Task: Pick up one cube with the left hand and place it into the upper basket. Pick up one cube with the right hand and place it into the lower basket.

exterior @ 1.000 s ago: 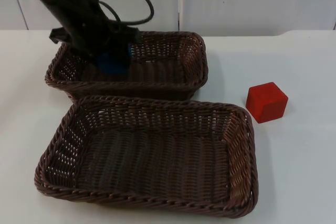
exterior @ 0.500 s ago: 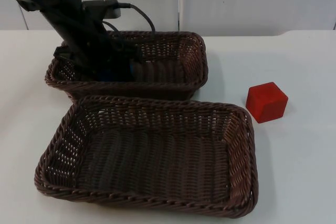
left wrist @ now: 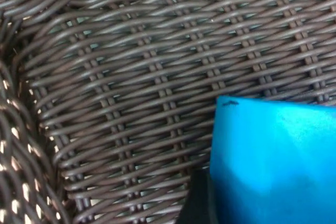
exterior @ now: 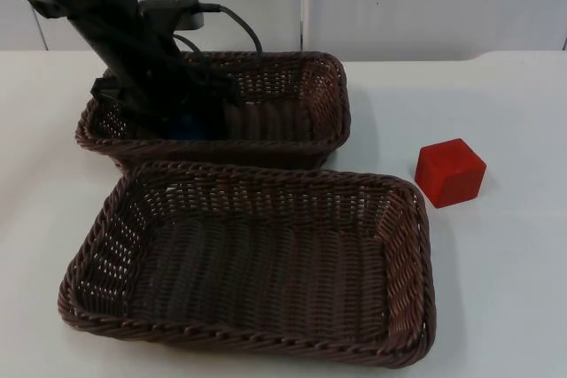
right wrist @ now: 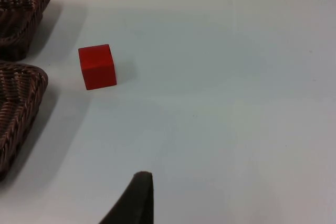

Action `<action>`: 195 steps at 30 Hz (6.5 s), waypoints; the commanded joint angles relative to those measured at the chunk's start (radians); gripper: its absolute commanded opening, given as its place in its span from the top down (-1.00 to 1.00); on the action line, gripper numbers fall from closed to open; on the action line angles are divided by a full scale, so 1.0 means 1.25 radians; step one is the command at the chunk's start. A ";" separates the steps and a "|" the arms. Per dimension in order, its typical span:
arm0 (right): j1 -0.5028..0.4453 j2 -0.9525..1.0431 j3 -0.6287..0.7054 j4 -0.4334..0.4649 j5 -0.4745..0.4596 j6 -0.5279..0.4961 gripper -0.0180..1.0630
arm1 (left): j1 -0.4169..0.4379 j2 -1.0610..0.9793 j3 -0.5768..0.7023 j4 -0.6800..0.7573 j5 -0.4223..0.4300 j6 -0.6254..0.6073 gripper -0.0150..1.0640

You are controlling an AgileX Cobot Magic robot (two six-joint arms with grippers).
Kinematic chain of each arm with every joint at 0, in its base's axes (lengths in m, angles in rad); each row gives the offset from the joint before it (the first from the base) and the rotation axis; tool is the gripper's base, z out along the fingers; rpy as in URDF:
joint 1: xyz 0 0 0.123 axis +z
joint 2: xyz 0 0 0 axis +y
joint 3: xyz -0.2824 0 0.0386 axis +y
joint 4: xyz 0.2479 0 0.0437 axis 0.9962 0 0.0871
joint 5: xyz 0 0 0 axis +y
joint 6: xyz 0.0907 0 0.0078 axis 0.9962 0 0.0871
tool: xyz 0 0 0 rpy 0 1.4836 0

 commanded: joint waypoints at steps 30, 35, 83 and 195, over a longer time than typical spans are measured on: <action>0.000 0.000 -0.002 -0.005 -0.005 -0.001 -0.98 | -0.004 -0.425 -0.006 -0.021 0.064 -0.005 -0.30; 0.000 0.000 -0.002 -0.005 -0.005 0.001 -0.98 | -0.004 -0.448 -0.005 -0.021 0.094 -0.005 -0.30; 0.000 0.000 -0.002 -0.005 -0.005 0.001 -0.98 | -0.004 -1.030 0.667 -0.044 0.011 0.005 -0.30; 0.225 1.344 -0.555 0.000 -0.278 -0.082 -0.98 | -0.004 -1.097 0.684 -0.086 0.002 0.002 -0.30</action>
